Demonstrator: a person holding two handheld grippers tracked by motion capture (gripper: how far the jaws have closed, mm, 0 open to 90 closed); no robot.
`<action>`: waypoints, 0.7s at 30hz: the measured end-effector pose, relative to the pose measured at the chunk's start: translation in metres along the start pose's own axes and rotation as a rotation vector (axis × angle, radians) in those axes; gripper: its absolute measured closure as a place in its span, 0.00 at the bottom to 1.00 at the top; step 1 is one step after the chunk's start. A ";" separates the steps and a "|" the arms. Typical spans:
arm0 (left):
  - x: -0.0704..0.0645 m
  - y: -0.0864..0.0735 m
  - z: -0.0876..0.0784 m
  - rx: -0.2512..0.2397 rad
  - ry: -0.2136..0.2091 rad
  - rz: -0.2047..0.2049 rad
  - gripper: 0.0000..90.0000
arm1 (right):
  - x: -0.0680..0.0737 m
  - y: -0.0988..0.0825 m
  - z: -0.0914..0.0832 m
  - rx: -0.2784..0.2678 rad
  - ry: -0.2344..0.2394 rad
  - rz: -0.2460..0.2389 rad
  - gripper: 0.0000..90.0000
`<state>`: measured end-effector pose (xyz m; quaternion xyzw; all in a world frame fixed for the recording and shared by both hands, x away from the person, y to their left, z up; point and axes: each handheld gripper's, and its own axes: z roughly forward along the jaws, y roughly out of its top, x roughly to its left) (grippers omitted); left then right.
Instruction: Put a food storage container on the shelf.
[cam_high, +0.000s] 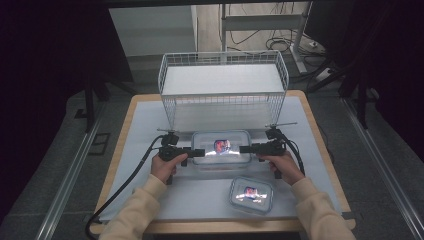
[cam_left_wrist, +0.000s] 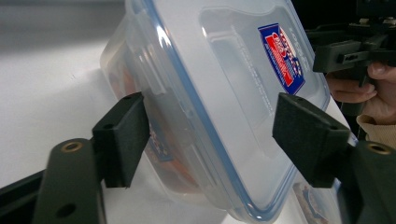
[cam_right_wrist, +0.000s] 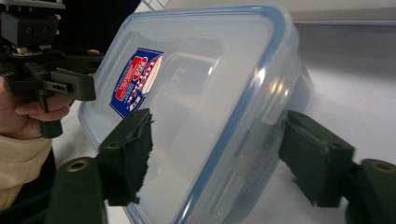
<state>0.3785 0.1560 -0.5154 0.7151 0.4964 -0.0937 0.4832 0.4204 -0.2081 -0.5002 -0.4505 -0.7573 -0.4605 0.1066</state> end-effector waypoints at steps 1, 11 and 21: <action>-0.001 -0.001 -0.001 -0.004 -0.001 0.004 0.33 | 0.000 -0.001 -0.002 -0.002 0.005 -0.006 0.36; -0.009 -0.011 -0.014 -0.041 -0.003 0.062 0.45 | 0.008 -0.008 -0.015 -0.011 0.019 -0.078 0.46; -0.013 -0.015 -0.017 -0.052 0.003 0.079 0.48 | 0.008 -0.013 -0.020 -0.020 0.036 -0.083 0.51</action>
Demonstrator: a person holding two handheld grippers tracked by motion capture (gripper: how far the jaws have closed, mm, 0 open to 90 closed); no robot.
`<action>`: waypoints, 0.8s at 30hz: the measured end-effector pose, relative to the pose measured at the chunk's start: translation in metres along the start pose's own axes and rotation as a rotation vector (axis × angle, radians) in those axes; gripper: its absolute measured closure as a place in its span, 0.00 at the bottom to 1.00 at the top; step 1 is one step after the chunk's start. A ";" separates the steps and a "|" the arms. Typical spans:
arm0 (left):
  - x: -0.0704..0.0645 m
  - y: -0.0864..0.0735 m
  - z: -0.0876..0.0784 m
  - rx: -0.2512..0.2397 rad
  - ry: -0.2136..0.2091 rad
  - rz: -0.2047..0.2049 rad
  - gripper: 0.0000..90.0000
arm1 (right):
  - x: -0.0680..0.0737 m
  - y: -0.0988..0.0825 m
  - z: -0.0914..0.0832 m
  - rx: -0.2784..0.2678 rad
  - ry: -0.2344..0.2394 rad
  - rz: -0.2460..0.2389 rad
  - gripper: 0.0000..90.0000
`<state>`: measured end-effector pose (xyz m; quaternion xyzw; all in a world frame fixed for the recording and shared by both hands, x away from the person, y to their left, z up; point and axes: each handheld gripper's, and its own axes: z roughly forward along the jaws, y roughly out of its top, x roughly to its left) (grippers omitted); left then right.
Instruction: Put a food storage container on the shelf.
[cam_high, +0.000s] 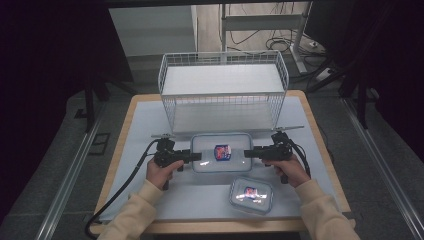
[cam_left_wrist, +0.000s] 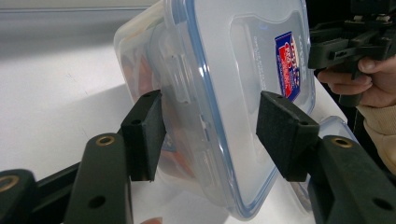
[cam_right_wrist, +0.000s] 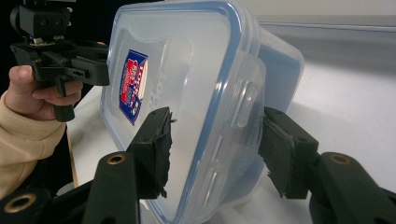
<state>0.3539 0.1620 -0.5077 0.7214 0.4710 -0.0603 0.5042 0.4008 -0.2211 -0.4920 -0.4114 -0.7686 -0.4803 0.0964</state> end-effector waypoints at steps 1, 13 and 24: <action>0.000 0.000 0.000 0.000 0.001 0.000 0.48 | 0.001 0.000 0.000 -0.003 -0.003 0.002 0.51; 0.000 -0.002 -0.004 -0.016 -0.021 -0.006 0.53 | 0.004 -0.004 -0.003 -0.024 -0.003 0.042 0.54; 0.001 -0.003 -0.007 -0.008 -0.040 0.015 0.56 | 0.004 -0.006 -0.005 -0.025 0.006 0.022 0.54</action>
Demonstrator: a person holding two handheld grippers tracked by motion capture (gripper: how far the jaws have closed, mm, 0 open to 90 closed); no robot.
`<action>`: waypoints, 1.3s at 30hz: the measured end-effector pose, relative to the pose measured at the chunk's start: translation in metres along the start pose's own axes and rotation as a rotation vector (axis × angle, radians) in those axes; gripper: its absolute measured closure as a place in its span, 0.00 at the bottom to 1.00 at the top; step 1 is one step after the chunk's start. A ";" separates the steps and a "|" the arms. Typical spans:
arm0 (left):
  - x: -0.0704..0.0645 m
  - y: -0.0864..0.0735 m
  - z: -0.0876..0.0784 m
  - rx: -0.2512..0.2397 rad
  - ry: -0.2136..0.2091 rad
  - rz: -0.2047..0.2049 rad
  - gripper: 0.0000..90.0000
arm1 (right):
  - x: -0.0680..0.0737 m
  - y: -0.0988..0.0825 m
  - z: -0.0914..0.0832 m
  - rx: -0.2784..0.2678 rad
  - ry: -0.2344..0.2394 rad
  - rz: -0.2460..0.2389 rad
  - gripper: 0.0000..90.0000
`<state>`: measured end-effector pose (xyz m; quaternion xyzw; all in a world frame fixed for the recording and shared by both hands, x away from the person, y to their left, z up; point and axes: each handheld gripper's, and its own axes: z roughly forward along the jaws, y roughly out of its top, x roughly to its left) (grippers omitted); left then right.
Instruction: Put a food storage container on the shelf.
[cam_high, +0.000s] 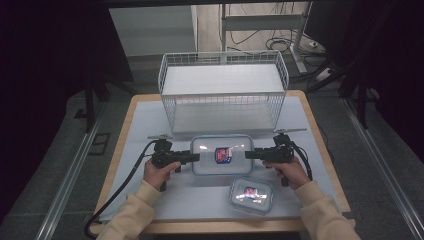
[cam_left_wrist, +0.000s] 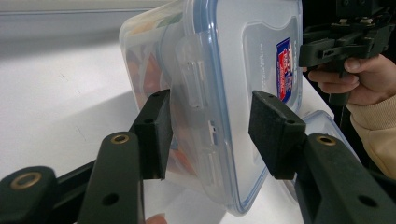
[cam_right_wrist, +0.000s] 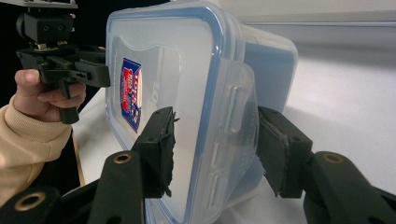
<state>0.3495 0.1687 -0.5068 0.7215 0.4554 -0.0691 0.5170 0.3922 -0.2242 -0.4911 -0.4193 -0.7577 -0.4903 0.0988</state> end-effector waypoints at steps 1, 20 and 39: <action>0.000 0.000 0.000 0.001 0.001 -0.001 0.56 | 0.000 0.000 0.000 0.000 -0.001 0.000 0.54; -0.011 0.005 -0.008 -0.053 0.025 0.024 0.58 | 0.008 0.001 -0.003 -0.028 -0.009 0.000 0.56; -0.033 0.027 -0.019 -0.107 0.036 0.112 0.58 | 0.028 0.023 -0.025 -0.097 -0.027 -0.112 0.56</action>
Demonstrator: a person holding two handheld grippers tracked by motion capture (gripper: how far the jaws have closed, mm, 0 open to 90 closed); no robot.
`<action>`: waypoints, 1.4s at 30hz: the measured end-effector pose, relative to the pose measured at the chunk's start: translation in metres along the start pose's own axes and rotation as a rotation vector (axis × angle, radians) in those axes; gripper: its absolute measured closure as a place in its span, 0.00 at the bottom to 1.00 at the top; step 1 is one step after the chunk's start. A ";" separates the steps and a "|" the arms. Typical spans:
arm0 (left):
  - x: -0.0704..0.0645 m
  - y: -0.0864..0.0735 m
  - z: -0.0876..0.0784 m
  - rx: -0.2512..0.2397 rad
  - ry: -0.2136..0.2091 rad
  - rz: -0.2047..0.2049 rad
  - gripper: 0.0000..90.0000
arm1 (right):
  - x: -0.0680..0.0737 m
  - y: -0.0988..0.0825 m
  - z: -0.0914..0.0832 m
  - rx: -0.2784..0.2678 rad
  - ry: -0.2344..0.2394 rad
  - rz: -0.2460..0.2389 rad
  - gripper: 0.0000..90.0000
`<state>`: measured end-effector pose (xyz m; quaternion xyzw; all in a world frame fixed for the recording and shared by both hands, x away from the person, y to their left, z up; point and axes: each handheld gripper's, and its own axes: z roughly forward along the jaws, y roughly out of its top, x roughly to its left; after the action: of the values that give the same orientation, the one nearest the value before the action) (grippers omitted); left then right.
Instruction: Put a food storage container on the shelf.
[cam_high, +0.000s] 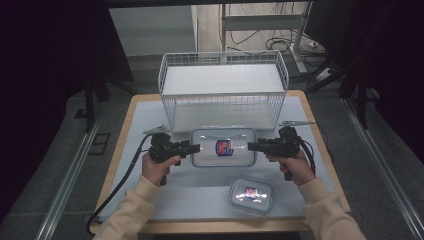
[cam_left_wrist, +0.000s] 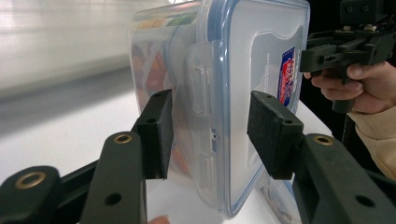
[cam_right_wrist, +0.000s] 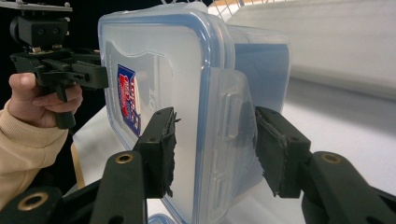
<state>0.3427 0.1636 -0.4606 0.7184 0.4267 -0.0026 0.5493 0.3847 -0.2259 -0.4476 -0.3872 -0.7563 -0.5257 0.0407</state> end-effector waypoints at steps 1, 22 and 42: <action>-0.001 0.002 0.000 -0.002 0.001 0.006 0.58 | 0.000 0.002 -0.001 -0.003 0.000 -0.004 0.56; -0.009 0.052 -0.015 -0.057 -0.022 0.078 0.58 | 0.023 0.045 -0.020 -0.082 -0.036 -0.083 0.56; -0.007 0.143 -0.028 -0.060 -0.037 0.097 0.58 | 0.036 0.131 -0.033 -0.095 -0.066 -0.077 0.55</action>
<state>0.4134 0.1766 -0.3336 0.7214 0.3809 0.0236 0.5779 0.4305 -0.2140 -0.3158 -0.3763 -0.7460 -0.5489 -0.0229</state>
